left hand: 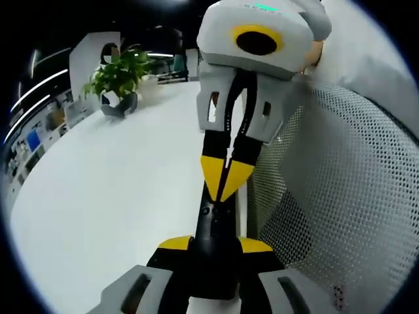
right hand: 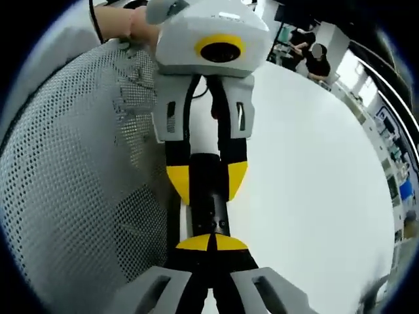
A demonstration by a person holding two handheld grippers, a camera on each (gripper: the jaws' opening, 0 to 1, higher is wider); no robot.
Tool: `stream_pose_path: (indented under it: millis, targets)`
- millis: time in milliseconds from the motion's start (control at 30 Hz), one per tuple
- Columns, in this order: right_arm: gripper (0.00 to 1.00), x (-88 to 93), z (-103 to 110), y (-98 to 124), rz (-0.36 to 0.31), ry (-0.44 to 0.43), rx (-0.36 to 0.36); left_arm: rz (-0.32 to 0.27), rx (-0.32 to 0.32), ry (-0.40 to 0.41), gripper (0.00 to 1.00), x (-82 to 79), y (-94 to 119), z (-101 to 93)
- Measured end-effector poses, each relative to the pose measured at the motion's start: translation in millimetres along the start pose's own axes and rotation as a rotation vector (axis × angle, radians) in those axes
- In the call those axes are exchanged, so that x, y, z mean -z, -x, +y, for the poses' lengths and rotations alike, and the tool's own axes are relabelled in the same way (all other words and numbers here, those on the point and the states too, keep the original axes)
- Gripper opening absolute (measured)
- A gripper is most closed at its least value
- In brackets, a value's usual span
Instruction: Press the specified remote control buttons in sequence, fully releasing each button before pressing the next.
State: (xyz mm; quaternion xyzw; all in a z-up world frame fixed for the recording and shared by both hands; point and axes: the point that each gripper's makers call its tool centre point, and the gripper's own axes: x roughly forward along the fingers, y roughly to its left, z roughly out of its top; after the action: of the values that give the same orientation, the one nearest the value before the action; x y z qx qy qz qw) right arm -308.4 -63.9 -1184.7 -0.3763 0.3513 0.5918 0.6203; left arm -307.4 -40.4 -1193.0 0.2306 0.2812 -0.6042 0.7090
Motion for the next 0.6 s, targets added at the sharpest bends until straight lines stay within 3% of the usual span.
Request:
stream_pose_path:
  millis: [167,333,467,600]
  targets:
    - [0.00,0.0,0,4,-0.097,-0.145,-0.039,0.002,-0.001,0.001,0.25,-0.1,0,0.1]
    - [0.00,10.9,-3,8,-0.031,-0.048,-0.017,0.005,0.001,-0.001,0.25,0.3,0,0.3]
    - [0.00,11.7,-3,8,-0.033,-0.074,-0.017,0.002,0.005,-0.005,0.25,-0.5,-1,-0.3]
    - [0.00,11.1,-2,6,0.068,0.051,0.012,0.002,0.004,-0.005,0.25,-0.4,0,-0.5]
